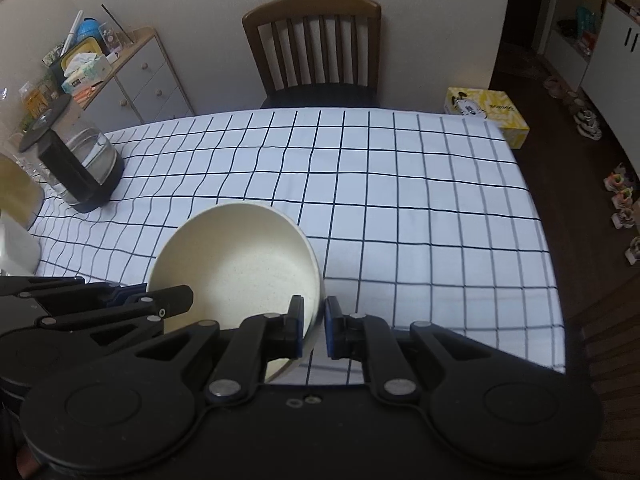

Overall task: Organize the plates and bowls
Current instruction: 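Lift the cream bowl with both grippers and carry it over the pot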

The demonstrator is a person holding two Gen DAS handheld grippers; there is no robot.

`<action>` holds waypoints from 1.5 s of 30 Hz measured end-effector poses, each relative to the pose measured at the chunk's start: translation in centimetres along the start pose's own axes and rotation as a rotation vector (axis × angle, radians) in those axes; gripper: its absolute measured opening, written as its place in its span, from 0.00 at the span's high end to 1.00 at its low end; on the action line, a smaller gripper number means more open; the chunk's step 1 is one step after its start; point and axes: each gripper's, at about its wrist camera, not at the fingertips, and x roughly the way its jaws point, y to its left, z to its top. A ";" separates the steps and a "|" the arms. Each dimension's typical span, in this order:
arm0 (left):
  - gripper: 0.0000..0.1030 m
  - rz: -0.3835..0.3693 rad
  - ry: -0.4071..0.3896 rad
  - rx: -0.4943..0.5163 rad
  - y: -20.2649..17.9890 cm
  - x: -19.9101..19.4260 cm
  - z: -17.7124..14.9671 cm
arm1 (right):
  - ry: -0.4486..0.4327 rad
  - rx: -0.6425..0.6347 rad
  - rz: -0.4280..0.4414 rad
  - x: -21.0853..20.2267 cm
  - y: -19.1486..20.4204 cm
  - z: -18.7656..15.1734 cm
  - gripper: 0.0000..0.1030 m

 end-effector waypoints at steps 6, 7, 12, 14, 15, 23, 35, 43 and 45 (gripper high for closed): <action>0.92 -0.025 -0.012 0.040 -1.0 -3.9 -2.3 | -0.029 0.008 -0.019 -4.0 0.7 -2.3 0.90; 0.92 -0.030 -0.013 0.046 -1.1 -4.4 -2.7 | -0.033 0.010 -0.021 -4.7 0.8 -2.8 0.90; 0.92 -0.051 -0.026 0.078 -2.1 -7.3 -5.0 | -0.053 0.022 -0.031 -7.8 1.1 -5.4 0.89; 0.92 -0.059 -0.027 0.084 -2.5 -8.4 -6.0 | -0.058 0.029 -0.036 -8.9 1.3 -6.4 0.89; 0.92 -0.063 -0.026 0.087 -2.5 -8.8 -6.6 | -0.058 0.031 -0.039 -9.4 1.4 -6.9 0.89; 0.92 -0.102 -0.005 0.137 -3.8 -11.3 -11.2 | -0.073 0.068 -0.053 -13.0 1.7 -11.7 0.90; 0.92 -0.142 0.072 0.210 -6.2 -11.0 -17.7 | -0.002 0.150 -0.071 -13.7 0.9 -19.1 0.91; 0.92 -0.130 0.101 0.268 -7.4 -9.2 -21.2 | 0.053 0.214 -0.076 -12.5 -0.3 -23.1 0.91; 0.92 -0.119 0.093 0.291 -7.7 -8.8 -22.0 | 0.070 0.226 -0.074 -11.8 -0.5 -23.9 0.92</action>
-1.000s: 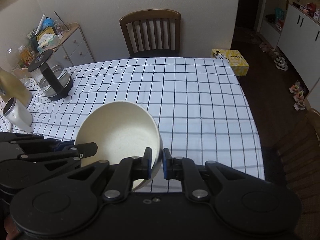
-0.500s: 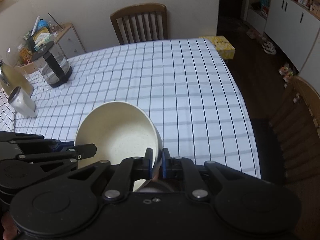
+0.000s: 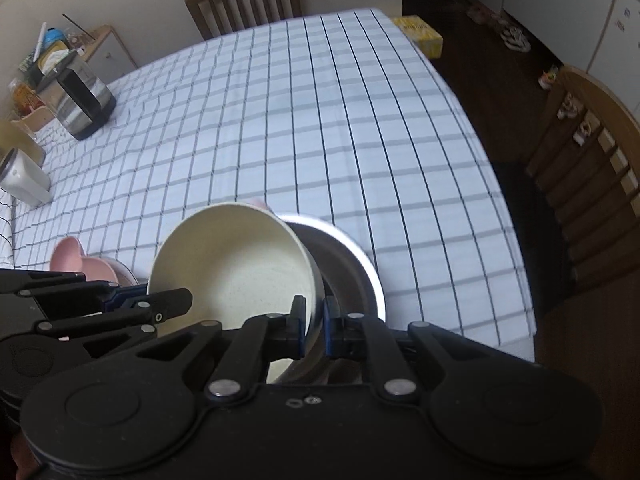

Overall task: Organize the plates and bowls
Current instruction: 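Lift the cream bowl with both grippers and carry it over the pot, then lower the cream bowl into the pot and open both grippers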

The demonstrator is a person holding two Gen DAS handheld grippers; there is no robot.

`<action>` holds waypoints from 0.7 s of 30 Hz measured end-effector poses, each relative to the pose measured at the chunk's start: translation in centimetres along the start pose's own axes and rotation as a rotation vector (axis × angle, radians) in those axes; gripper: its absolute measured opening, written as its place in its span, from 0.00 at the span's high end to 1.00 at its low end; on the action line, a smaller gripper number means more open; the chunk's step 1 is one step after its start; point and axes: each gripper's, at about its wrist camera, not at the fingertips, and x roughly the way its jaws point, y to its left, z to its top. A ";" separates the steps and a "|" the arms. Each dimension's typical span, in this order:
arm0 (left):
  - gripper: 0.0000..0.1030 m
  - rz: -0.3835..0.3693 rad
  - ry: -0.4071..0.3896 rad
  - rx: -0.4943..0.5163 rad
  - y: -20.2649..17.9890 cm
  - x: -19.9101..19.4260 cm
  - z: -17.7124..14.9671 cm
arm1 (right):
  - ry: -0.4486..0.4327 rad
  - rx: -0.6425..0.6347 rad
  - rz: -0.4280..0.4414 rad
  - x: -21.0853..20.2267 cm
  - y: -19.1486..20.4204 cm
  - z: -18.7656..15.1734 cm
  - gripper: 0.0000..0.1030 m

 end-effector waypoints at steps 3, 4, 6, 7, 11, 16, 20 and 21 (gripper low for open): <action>0.92 0.015 0.003 0.025 -0.6 0.7 -0.7 | 0.018 0.005 -0.005 0.9 -0.2 -0.8 0.92; 0.92 0.018 0.005 0.030 -0.7 0.9 -0.9 | 0.021 0.006 -0.008 1.1 -0.2 -1.0 0.92; 0.92 0.021 0.008 0.039 -0.9 1.3 -1.2 | 0.028 0.012 -0.010 1.5 -0.4 -1.3 0.92; 0.92 0.024 0.002 0.047 -1.0 1.4 -1.2 | 0.030 0.012 -0.011 1.6 -0.4 -1.4 0.92; 0.92 0.045 -0.017 0.082 -1.4 1.7 -1.1 | 0.037 0.011 -0.021 2.3 -0.5 -1.9 0.93; 0.92 0.049 -0.016 0.105 -1.6 2.1 -0.9 | 0.034 0.012 -0.030 2.5 -0.5 -1.9 0.93; 0.92 0.017 0.002 0.087 -0.8 2.3 -0.7 | 0.032 -0.005 -0.040 2.6 -0.2 -1.9 0.92; 0.92 0.012 0.005 0.079 -0.7 2.4 -0.6 | 0.032 -0.004 -0.040 2.6 -0.2 -1.9 0.91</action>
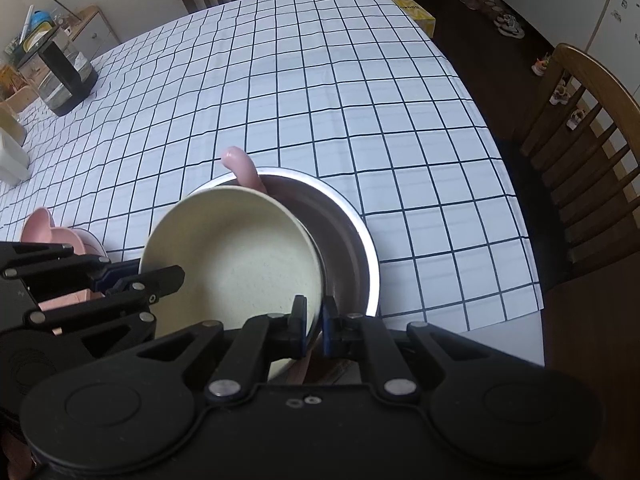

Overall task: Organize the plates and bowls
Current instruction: 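Lower the cream bowl into the pot and open both grippers, then move both grippers to the rim of the steel bowl stack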

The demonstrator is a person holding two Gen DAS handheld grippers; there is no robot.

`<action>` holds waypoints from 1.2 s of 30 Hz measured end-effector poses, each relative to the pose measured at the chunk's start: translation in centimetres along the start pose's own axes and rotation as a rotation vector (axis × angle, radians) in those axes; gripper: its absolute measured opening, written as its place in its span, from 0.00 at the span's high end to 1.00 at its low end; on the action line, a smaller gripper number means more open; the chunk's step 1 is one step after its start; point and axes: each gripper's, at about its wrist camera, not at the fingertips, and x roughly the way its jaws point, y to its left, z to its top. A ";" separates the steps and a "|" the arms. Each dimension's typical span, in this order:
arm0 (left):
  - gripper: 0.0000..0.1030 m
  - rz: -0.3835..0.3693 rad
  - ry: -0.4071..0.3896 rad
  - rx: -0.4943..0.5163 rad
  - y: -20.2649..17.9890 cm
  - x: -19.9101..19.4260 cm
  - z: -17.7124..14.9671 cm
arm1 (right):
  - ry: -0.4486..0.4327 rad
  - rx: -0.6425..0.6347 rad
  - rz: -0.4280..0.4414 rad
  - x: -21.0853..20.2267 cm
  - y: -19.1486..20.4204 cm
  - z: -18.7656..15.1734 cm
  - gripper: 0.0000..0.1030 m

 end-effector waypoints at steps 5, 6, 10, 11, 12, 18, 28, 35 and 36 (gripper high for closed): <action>0.92 -0.015 0.007 -0.007 0.2 0.0 0.1 | 0.008 0.000 0.010 0.2 -0.1 0.0 0.84; 0.92 -0.018 0.008 -0.008 0.2 -0.1 0.1 | 0.011 -0.002 0.009 0.2 -0.1 0.0 0.82; 0.90 -0.036 0.008 -0.016 0.4 -0.3 0.1 | 0.012 -0.004 0.018 0.2 -0.2 -0.2 0.78; 0.89 -0.043 0.006 -0.018 0.5 -0.4 0.1 | 0.011 -0.003 0.021 0.2 -0.2 -0.2 0.78; 0.87 -0.049 0.005 -0.021 0.6 -0.5 0.0 | 0.010 -0.002 0.024 0.1 -0.2 -0.2 0.77; 0.66 -0.062 -0.014 -0.038 1.0 -1.6 -0.3 | -0.010 0.004 0.053 -0.6 -0.5 -0.3 0.69; 0.45 -0.046 -0.094 -0.095 3.2 -4.4 -1.4 | -0.071 0.000 0.080 -2.8 -1.0 -0.5 0.53; 0.37 -0.025 -0.135 -0.156 4.8 -5.6 -2.6 | -0.117 -0.030 0.095 -4.6 -1.0 -0.5 0.37; 0.36 -0.024 -0.141 -0.163 5.0 -5.8 -2.8 | -0.120 -0.040 0.098 -4.8 -0.9 -0.4 0.36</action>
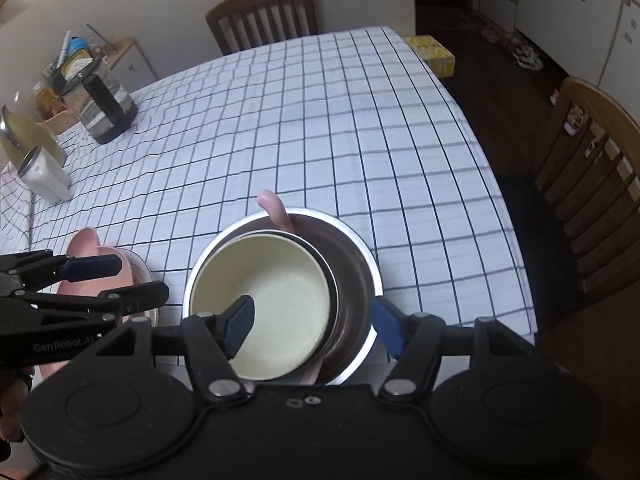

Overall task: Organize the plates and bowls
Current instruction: 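Move both grippers to the rim of the steel bowl stack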

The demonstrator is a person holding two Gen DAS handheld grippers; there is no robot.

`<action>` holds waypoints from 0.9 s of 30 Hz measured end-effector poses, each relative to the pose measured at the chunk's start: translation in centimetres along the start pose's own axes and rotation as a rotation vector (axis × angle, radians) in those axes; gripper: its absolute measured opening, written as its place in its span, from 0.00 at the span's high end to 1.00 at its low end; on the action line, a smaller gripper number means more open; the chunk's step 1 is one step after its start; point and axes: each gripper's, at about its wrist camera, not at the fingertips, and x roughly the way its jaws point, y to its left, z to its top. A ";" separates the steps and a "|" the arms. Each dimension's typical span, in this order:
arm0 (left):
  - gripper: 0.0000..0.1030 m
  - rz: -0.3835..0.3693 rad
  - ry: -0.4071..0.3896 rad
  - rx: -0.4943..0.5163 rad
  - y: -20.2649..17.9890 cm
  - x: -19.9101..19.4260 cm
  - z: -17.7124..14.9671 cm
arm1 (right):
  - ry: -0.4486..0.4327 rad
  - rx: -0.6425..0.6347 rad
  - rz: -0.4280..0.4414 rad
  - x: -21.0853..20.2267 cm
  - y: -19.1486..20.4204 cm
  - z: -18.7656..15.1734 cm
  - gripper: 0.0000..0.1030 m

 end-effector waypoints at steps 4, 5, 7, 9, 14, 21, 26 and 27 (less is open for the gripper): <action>0.27 0.011 -0.024 -0.033 0.6 -0.3 -0.3 | -0.011 -0.032 0.019 -0.3 0.1 0.4 0.25; 0.27 0.018 -0.028 -0.044 0.8 -0.3 -0.3 | -0.016 -0.046 0.022 -0.4 0.2 0.6 0.23; 0.26 0.032 -0.026 -0.077 1.1 0.0 -0.4 | -0.022 -0.070 0.025 -0.4 0.1 0.9 0.17; 0.26 0.033 -0.019 -0.117 1.6 0.4 -0.5 | -0.026 -0.091 0.045 -0.3 -0.1 1.2 0.13; 0.26 0.051 0.008 -0.210 2.4 1.6 -1.3 | -0.029 -0.123 0.103 0.0 -1.7 1.6 0.07; 0.26 0.065 0.042 -0.282 2.5 3.6 -2.5 | 0.024 -0.142 0.103 2.3 -5.1 2.0 0.07; 0.26 0.060 0.053 -0.285 2.3 4.4 -3.3 | 0.074 -0.145 0.119 4.6 -6.8 1.6 0.09; 0.26 0.065 0.050 -0.279 2.2 4.5 -3.5 | 0.082 -0.144 0.123 5.0 -7.0 1.4 0.10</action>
